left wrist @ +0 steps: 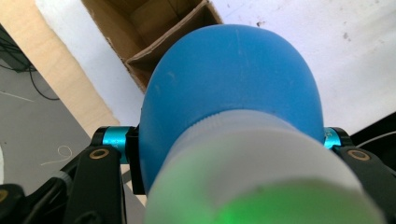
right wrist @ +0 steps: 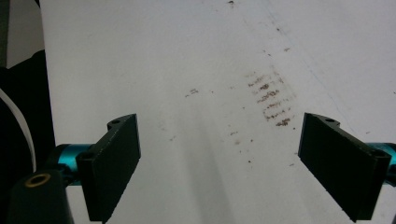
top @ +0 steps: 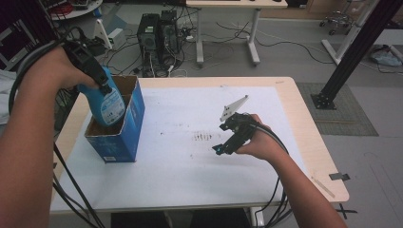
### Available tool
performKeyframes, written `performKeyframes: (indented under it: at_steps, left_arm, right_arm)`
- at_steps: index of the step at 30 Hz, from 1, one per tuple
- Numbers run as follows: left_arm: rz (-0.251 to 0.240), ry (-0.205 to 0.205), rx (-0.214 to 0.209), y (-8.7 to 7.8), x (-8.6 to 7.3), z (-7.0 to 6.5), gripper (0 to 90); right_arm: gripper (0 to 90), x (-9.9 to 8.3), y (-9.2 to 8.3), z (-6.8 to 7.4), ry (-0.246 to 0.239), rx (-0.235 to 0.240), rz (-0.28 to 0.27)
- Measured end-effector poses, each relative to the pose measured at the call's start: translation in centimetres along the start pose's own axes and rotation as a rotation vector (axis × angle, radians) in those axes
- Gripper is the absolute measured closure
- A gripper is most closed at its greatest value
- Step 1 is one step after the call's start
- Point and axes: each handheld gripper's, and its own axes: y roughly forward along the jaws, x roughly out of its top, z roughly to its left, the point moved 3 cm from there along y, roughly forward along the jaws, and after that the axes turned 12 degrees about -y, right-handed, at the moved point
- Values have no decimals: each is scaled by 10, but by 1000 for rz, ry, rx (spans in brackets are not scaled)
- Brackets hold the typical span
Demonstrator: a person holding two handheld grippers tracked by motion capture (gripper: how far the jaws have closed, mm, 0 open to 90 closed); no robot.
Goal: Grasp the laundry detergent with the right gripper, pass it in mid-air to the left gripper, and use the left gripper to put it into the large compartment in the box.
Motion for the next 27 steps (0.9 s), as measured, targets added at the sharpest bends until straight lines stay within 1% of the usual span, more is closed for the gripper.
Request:
performKeyframes:
  at_steps: [1, 2, 4, 5, 6, 10, 12, 13, 18, 21, 22, 23, 27]
  left_arm:
    - [0, 0, 0, 0, 0, 0, 400]
    - [-3, -4, -1, 8, -1, 0, 400]
    - [-8, -9, -1, 17, -1, 1, 400]
    - [-8, -9, -1, 17, -1, 1, 400]
    - [-11, -21, -5, 30, -2, 2, 400]
    - [11, -20, -17, 51, -3, 3, 400]
    - [11, -20, -17, 51, -3, 3, 400]
    - [23, -17, -21, 65, -4, 2, 400]
    - [49, -25, -28, 90, -6, 4, 400]
    - [57, -40, -31, 101, -7, 5, 400]
    - [57, -40, -31, 101, -7, 5, 400]
    - [59, -44, -32, 107, -8, 6, 400]
    - [65, -54, -35, 115, -10, 8, 400]
  right_arm:
    - [122, 0, 0, 0, 0, 0, 0]
    - [123, 0, 0, 0, -4, 0, 0]
    - [122, 0, 1, 1, -3, 0, 6]
    - [122, 0, 1, 1, -3, 0, 6]
    - [123, 0, 1, 1, -3, -1, 5]
    - [123, 0, 0, 1, -6, -2, 7]
    - [123, 0, 0, 2, -7, -1, 8]
    - [123, 0, 0, 2, -7, -1, 8]
    - [122, -1, 1, 2, -4, -1, 7]
    - [123, -2, 2, 2, -3, 2, 9]
    - [123, -2, 2, 2, -3, 2, 9]
    - [122, -3, 2, 1, -3, 4, 11]
    - [122, -2, 4, 2, -4, 4, 5]
